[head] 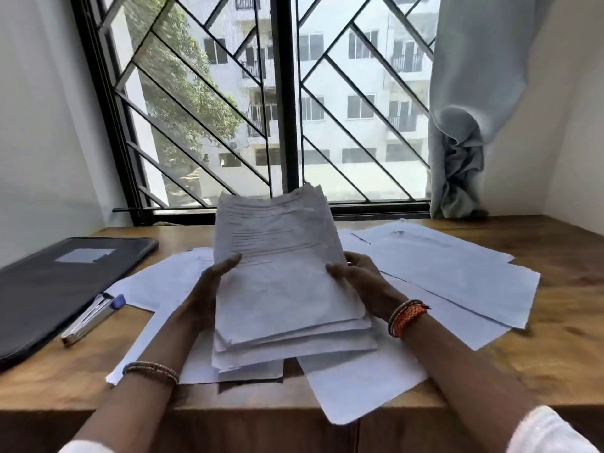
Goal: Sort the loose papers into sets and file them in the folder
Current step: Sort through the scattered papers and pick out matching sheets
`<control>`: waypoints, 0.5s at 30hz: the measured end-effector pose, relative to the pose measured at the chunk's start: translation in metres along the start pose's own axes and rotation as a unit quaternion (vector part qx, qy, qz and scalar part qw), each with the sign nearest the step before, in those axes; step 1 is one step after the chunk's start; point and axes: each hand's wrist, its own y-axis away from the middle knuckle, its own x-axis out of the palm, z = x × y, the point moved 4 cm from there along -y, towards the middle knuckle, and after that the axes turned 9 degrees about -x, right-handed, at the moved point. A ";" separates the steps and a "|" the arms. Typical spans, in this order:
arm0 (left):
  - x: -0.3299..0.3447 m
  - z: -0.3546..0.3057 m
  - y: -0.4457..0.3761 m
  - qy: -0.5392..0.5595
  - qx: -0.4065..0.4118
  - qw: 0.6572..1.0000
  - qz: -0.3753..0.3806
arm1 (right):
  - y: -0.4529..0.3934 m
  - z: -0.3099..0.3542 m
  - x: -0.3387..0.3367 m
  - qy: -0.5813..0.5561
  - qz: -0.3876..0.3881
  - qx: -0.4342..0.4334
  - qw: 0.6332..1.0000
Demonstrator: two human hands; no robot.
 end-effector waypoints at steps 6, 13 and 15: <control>-0.001 -0.001 -0.008 -0.032 0.012 0.999 0.011 | 0.007 0.014 -0.001 0.105 0.001 -0.026 0.994; -0.045 0.001 -0.025 -0.014 0.055 0.988 -0.144 | 0.062 0.007 0.008 0.535 0.243 0.083 0.805; -0.038 -0.001 -0.021 -0.049 0.066 0.980 -0.180 | 0.082 0.002 0.014 0.598 0.291 0.116 0.737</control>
